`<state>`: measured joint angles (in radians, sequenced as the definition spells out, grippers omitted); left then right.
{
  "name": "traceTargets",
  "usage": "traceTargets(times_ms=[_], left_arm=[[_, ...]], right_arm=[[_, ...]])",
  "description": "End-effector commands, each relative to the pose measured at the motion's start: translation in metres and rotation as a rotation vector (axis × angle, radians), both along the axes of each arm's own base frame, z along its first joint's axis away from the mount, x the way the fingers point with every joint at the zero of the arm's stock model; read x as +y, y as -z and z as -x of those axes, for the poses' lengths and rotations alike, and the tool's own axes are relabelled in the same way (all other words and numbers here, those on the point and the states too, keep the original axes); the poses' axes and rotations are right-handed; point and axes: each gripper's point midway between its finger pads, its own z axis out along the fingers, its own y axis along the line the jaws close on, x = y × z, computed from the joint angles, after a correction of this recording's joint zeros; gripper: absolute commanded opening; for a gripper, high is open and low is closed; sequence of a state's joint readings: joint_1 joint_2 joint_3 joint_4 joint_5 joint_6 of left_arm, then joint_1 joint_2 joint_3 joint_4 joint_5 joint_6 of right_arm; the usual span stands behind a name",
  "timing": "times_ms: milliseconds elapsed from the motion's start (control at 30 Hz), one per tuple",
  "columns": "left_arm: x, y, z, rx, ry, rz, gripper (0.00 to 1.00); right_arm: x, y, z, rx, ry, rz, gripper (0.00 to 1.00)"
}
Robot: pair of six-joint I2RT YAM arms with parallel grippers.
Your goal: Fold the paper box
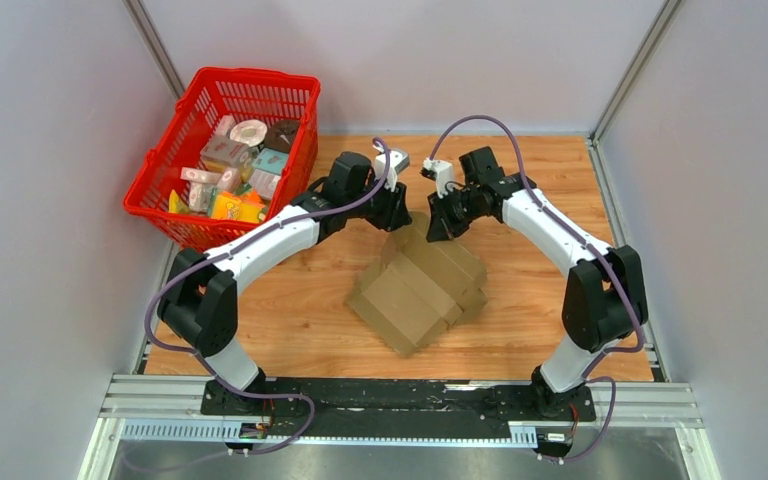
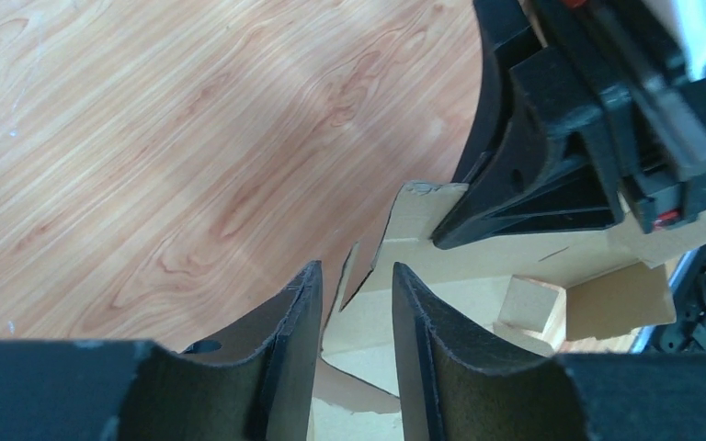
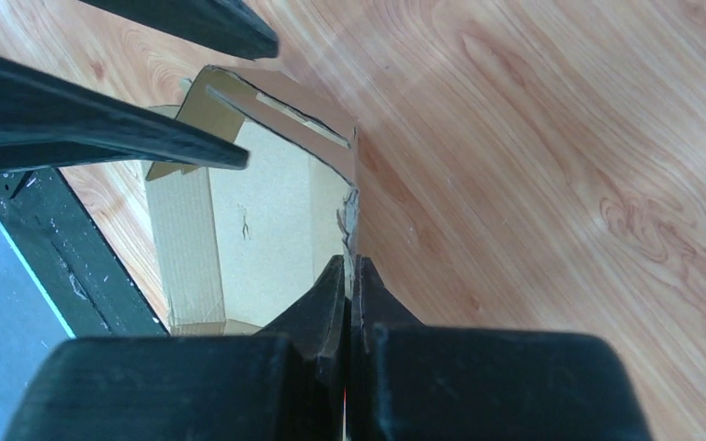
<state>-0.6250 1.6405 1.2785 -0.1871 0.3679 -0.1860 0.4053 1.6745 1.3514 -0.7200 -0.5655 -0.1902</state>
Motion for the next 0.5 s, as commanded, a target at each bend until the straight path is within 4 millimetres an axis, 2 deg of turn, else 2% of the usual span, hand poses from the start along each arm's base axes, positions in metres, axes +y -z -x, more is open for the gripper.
traceTargets(times_ms=[0,67,100,167,200,233,267,300,333,400,433,467], left_arm=[[-0.001,-0.011,-0.014,-0.088,0.001,-0.026,0.41],[-0.003,-0.011,-0.016,-0.096,-0.004,-0.019,0.37],[-0.003,-0.010,-0.016,-0.097,-0.001,-0.017,0.32],[-0.002,-0.012,-0.021,-0.116,-0.023,-0.011,0.17],[0.000,-0.011,-0.020,-0.120,-0.041,-0.015,0.00],[0.005,-0.009,-0.025,-0.126,-0.084,-0.020,0.00],[0.006,-0.014,-0.029,-0.151,-0.104,-0.005,0.00],[0.010,-0.011,-0.028,-0.155,-0.123,-0.008,0.00],[0.016,-0.010,-0.034,-0.156,-0.190,-0.009,0.00],[0.022,-0.010,-0.038,-0.150,-0.267,0.032,0.00],[0.029,-0.009,-0.043,-0.155,-0.327,0.033,0.00],[0.029,-0.011,-0.046,-0.165,-0.361,0.063,0.00]], right_arm=[[0.013,-0.022,-0.008,-0.076,-0.076,-0.037,0.00],[0.015,-0.022,-0.010,-0.077,-0.084,-0.031,0.00],[0.015,-0.022,-0.010,-0.077,-0.089,-0.029,0.00],[0.016,-0.022,-0.016,-0.086,-0.078,-0.014,0.01],[0.016,-0.022,-0.019,-0.087,-0.069,-0.008,0.01],[0.014,-0.020,-0.022,-0.079,-0.044,0.005,0.04],[0.013,-0.020,-0.027,-0.080,-0.012,0.016,0.11],[0.010,-0.018,-0.033,-0.078,0.038,0.034,0.23],[0.001,-0.017,-0.049,-0.108,0.152,0.084,0.40],[-0.014,-0.024,-0.059,-0.046,0.435,0.098,0.51],[-0.033,-0.023,-0.064,-0.047,0.571,0.153,0.59],[-0.032,-0.028,-0.060,0.016,0.682,0.111,0.61]])
